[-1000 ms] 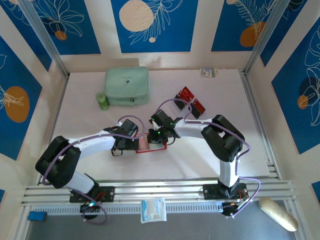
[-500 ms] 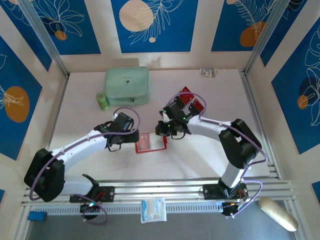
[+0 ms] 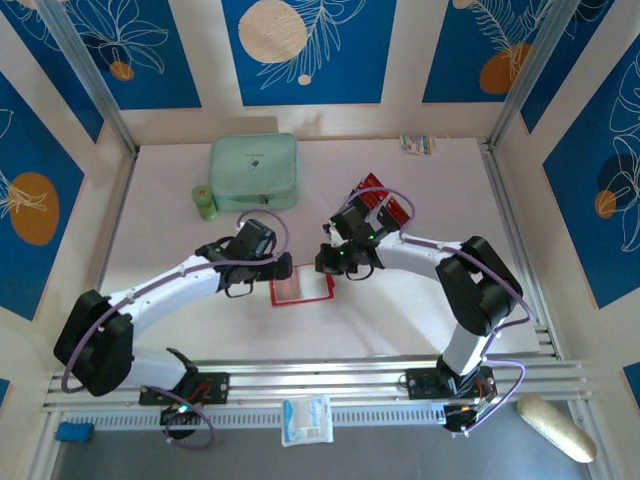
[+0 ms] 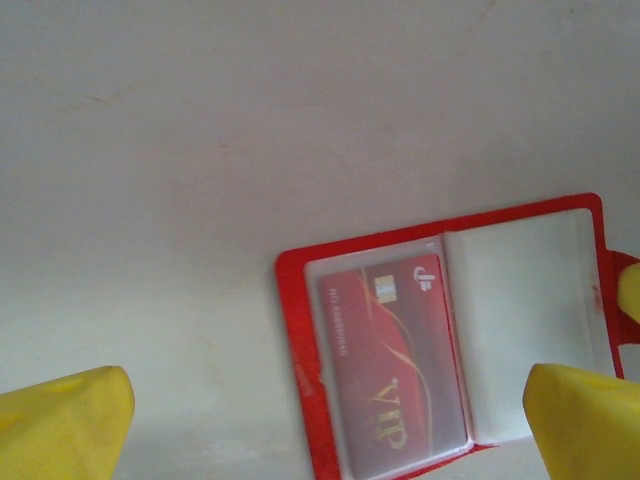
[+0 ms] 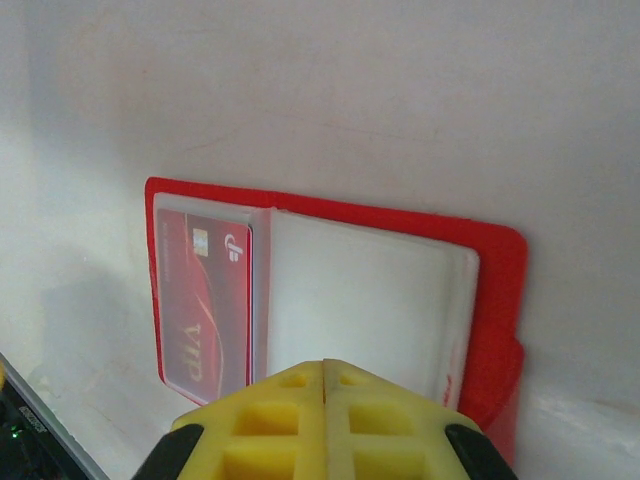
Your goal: Put the credit cards into the card holder
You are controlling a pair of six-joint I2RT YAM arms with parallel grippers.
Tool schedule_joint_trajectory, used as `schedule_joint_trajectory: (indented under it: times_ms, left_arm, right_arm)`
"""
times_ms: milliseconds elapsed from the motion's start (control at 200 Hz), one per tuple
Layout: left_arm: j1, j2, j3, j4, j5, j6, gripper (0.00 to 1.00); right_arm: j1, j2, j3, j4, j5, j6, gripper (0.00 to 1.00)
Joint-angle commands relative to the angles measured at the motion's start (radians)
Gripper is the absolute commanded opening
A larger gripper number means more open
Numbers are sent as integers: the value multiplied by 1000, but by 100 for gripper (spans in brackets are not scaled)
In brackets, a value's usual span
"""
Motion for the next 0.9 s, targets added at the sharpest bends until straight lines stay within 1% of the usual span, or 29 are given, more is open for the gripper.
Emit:
schedule_joint_trajectory:
  times_ms: [0, 130, 295, 525, 895]
  left_arm:
    - [-33, 41, 35, 19, 16, -24, 100]
    - [-61, 73, 35, 36, 4, -33, 100]
    - [-71, 102, 28, 52, 1, -38, 100]
    - [-82, 132, 24, 63, -7, -37, 100]
    - [-89, 159, 19, 75, -7, -38, 100]
  right_arm:
    - [16, 40, 28, -1, -17, 10, 6]
    - [18, 68, 27, -3, 10, -2, 6]
    - [-4, 72, 11, -9, 39, -21, 6]
    - [-34, 78, 0, -13, 40, -43, 6]
    - [-52, 102, 2, -21, 30, -64, 5]
